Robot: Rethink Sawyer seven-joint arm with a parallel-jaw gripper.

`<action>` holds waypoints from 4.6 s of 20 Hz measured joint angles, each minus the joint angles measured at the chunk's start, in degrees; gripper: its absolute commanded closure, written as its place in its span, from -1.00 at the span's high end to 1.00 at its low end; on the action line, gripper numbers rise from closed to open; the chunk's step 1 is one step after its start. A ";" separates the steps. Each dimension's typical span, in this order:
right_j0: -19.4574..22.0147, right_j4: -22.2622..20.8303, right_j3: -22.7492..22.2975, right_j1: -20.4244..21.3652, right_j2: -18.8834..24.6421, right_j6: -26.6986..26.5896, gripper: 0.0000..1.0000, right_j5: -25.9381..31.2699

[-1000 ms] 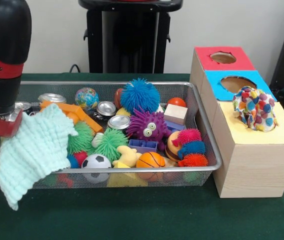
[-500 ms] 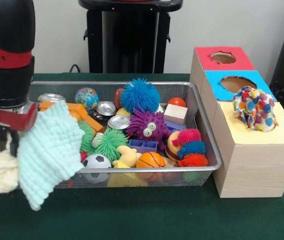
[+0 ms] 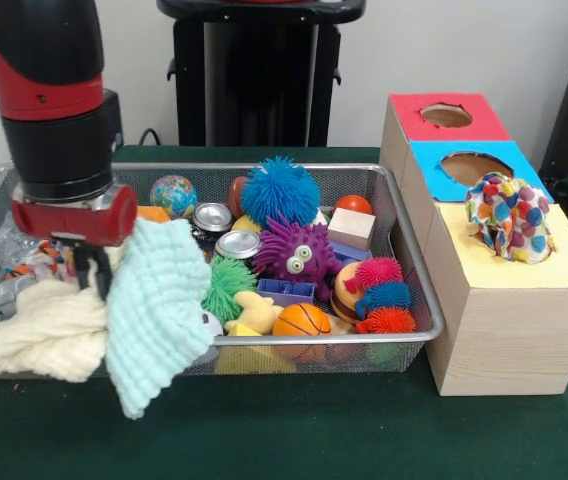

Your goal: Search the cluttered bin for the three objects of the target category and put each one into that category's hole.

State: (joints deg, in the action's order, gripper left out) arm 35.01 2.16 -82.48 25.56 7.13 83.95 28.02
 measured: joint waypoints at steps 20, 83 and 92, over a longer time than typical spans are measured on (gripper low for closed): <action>-3.06 6.15 -3.48 2.63 0.12 0.01 -1.00 -0.01; -11.54 12.67 -15.88 15.86 -6.47 0.77 1.00 14.55; -12.80 11.28 -14.47 15.60 -10.33 0.77 1.00 14.60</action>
State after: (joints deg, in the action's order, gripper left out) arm 22.21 13.44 -96.95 41.17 -3.20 84.72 42.62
